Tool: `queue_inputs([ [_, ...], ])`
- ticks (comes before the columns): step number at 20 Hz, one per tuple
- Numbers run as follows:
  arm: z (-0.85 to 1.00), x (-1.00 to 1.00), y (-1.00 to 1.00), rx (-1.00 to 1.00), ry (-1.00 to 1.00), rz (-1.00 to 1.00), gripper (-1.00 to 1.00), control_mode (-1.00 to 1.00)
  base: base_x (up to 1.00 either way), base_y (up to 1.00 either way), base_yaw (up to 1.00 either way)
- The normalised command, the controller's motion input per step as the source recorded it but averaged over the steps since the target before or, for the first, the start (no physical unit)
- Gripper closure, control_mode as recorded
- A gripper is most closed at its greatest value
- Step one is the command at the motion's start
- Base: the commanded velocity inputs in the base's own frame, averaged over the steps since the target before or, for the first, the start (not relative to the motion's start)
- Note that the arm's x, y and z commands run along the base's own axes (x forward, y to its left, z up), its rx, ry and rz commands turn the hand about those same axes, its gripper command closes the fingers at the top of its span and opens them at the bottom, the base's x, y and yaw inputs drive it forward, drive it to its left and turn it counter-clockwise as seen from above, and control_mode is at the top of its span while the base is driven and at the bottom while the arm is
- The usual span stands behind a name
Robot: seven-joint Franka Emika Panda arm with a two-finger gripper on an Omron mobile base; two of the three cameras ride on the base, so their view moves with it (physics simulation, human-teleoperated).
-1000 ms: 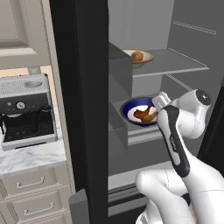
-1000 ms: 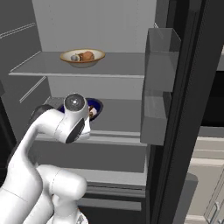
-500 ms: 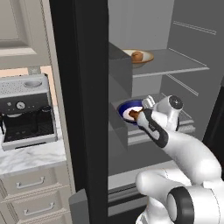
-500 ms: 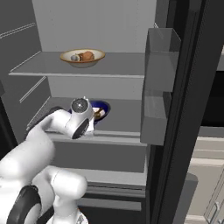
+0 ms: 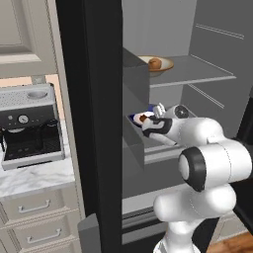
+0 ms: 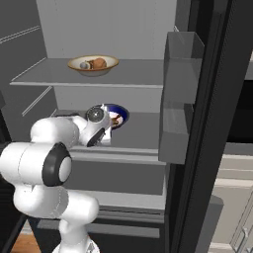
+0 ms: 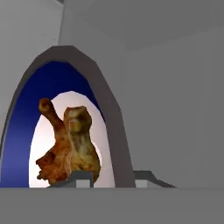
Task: Place the bowl with the onion and mushroom on the top shelf of the fridge. Place the bowl with the chicken drumsticks on the second highest shelf of the fridge.
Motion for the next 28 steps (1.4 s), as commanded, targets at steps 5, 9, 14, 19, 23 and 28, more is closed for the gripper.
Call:
queue_inputs([
  [5, 0.44, -0.35, 0.0, 0.0, -0.03, -0.01, -1.0, -1.0, 0.0, 0.0, 0.0],
  [9, 0.92, -0.99, 0.1, -0.02, -0.14, 0.0, -1.0, -1.0, 0.0, 0.0, 0.0],
  [14, 1.0, -1.0, 0.25, -0.09, -0.19, -0.01, -1.0, -1.0, 0.0, 0.0, 0.0],
  [19, 1.0, -1.0, 0.29, -0.1, -0.05, -0.01, -1.0, -1.0, 0.0, 0.0, 0.0],
  [23, 1.0, -1.0, 0.24, -0.08, 0.0, 0.0, -1.0, -1.0, 0.0, 0.0, 0.0],
  [28, 1.0, -1.0, 0.06, -0.04, 0.07, 0.0, -1.0, -1.0, 0.0, 0.0, 0.0],
])
